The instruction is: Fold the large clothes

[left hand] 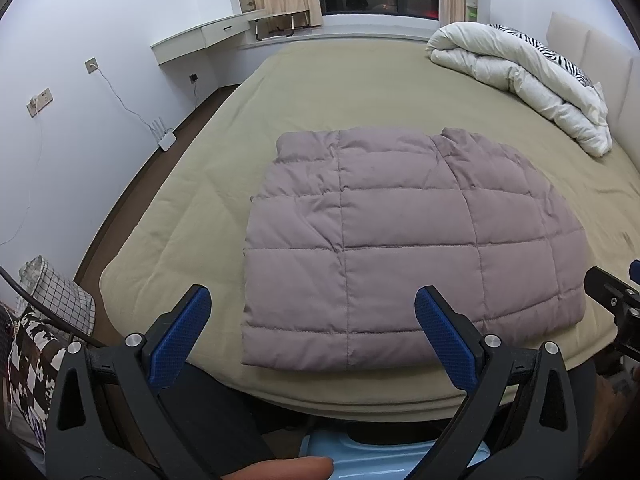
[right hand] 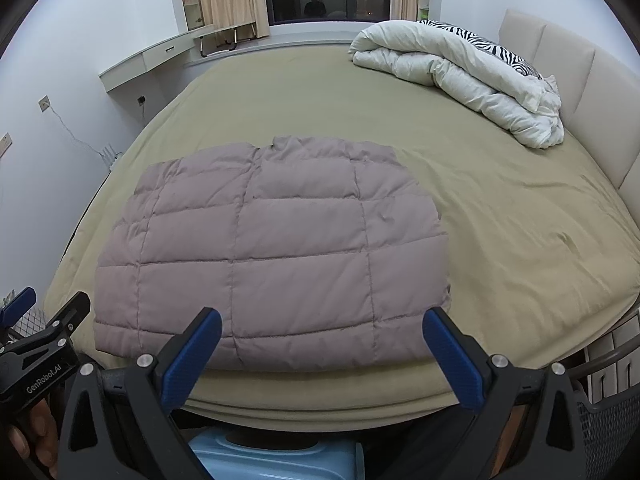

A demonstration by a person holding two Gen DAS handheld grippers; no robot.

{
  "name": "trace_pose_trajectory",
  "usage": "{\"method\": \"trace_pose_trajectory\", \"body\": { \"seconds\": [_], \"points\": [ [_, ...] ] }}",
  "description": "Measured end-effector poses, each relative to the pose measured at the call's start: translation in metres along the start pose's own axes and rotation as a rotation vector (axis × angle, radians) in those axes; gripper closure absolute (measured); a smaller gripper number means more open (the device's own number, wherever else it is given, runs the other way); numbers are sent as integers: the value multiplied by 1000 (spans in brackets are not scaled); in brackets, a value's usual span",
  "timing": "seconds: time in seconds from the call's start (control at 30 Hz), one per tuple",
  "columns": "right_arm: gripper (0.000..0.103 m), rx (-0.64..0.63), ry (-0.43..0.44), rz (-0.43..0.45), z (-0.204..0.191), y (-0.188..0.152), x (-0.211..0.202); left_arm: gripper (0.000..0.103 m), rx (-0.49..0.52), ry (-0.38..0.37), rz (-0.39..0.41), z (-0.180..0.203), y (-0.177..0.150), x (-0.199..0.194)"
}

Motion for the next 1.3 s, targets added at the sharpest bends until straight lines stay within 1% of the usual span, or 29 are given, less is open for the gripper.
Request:
{"method": "trace_pose_trajectory", "body": {
  "seconds": [1.3],
  "points": [
    [0, -16, -2, -5, -6, -4, 0, 0, 12, -18, -7, 2, -2, -1]
  ]
}}
Point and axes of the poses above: each gripper's, at about its wrist camera, not at the fingertips, and x roughly the way its jaws point, z to its right, y to its top, the point moved 4 cm from there along x, roughly the way its jaws point, and after that the axes turned 5 degrees about y, right-handed, at the moved point
